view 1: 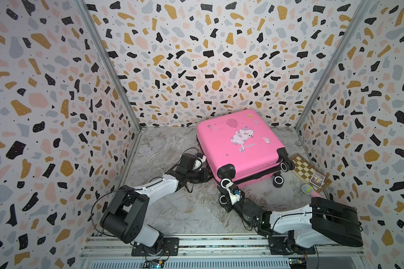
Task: Open the suitcase zippers
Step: Unzip the zipper on the suitcase.
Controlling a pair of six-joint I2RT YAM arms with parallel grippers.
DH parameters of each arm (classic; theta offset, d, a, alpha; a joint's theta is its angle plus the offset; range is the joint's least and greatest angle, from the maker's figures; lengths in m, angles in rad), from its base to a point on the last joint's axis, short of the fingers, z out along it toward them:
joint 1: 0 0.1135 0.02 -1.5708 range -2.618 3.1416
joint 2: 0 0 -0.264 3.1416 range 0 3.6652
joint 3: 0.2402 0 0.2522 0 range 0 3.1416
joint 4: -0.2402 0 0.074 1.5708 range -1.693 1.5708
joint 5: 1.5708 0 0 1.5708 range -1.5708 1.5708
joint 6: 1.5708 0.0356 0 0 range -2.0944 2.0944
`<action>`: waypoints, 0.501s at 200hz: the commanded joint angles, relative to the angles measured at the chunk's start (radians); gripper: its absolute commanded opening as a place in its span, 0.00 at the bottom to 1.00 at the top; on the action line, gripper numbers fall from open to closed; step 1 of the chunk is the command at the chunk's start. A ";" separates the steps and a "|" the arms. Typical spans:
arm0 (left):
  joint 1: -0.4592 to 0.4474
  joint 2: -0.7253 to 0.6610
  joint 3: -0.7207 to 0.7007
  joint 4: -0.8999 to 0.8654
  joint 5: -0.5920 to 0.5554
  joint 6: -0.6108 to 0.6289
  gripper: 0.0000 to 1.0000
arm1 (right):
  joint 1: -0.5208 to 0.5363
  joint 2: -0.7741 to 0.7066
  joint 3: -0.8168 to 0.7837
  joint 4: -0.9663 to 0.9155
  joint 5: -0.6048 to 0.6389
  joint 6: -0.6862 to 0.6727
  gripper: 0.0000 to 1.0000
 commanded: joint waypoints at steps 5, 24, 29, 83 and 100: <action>-0.053 0.034 0.045 0.062 0.057 0.028 0.11 | 0.009 0.021 0.091 0.044 -0.135 -0.009 0.00; -0.076 0.041 0.056 0.060 0.062 0.043 0.10 | -0.017 0.030 0.108 0.018 -0.200 0.013 0.00; -0.082 0.044 0.059 0.061 0.064 0.046 0.10 | -0.024 0.033 0.109 0.017 -0.213 0.018 0.00; -0.104 0.035 0.069 0.033 0.051 0.096 0.08 | -0.084 0.050 0.166 -0.082 -0.313 0.054 0.00; -0.102 0.010 0.067 0.003 0.018 0.120 0.08 | -0.119 0.064 0.209 -0.176 -0.368 0.082 0.00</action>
